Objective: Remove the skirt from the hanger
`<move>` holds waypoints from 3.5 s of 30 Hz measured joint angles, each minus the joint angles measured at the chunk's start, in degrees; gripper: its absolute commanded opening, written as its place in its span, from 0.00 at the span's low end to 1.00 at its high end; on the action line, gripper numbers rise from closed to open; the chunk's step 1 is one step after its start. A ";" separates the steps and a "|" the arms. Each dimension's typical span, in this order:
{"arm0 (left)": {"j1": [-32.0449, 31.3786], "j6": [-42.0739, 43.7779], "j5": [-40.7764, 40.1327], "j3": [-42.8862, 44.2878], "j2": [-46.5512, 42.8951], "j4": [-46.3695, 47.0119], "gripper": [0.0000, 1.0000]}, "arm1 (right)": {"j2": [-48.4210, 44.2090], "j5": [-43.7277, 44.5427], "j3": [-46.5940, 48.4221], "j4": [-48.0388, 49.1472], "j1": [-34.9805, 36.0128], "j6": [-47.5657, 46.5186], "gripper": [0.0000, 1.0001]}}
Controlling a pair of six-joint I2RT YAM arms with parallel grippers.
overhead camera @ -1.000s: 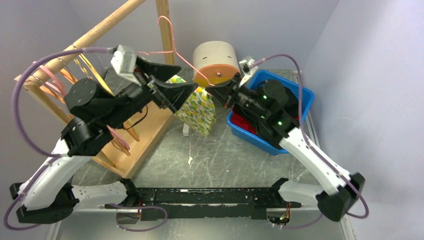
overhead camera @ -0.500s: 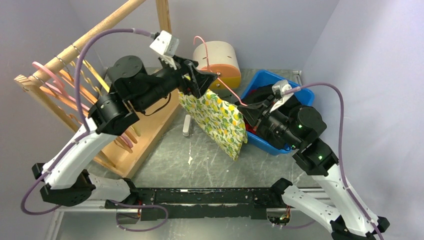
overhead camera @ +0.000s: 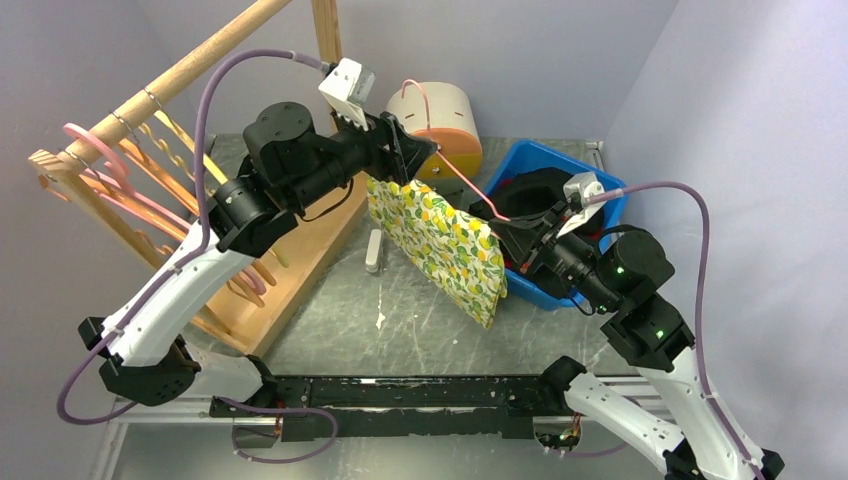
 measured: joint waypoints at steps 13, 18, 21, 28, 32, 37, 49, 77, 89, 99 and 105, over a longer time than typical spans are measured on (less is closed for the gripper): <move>1.44 -0.70 0.44 -0.90 3.48 0.83 0.57 | -1.14 -3.43 -1.53 1.51 0.00 1.18 0.00; 1.70 -0.68 0.57 -0.87 4.20 1.75 0.35 | -1.11 -5.68 -2.95 3.15 0.00 2.14 0.00; 1.70 -0.98 1.31 -0.87 5.01 2.32 0.17 | -0.92 -6.73 -3.67 4.72 0.00 2.75 0.00; 2.67 -1.14 0.90 -4.98 3.69 4.39 0.07 | 0.17 -6.88 -3.67 5.33 0.00 2.97 0.16; 2.69 -1.84 0.20 -9.40 0.44 5.53 0.07 | 0.02 -5.51 -3.65 5.97 0.00 3.28 0.45; 2.43 -2.36 -0.74 -11.91 -2.21 6.93 0.07 | -0.13 -1.33 -3.26 6.14 0.00 3.67 0.72; 2.38 -0.92 -4.92 -13.55 -5.01 13.27 0.07 | -5.44 12.74 -0.33 -3.65 0.00 4.70 1.00; 2.38 1.33 -12.26 -11.19 -5.88 16.24 0.07 | -11.06 6.16 -16.81 -9.94 0.00 18.49 0.94; 2.38 1.36 -13.14 -11.41 -6.12 16.22 0.07 | -12.55 -1.53 -17.27 -12.61 0.00 17.75 0.94; 2.38 1.33 -13.57 -11.41 -6.16 16.24 0.07 | -8.96 -12.44 -17.27 -11.50 0.00 13.86 0.83; 2.38 1.33 -13.77 -11.41 -6.19 16.22 0.07 | -9.05 -16.09 -20.46 -6.23 0.00 14.64 0.79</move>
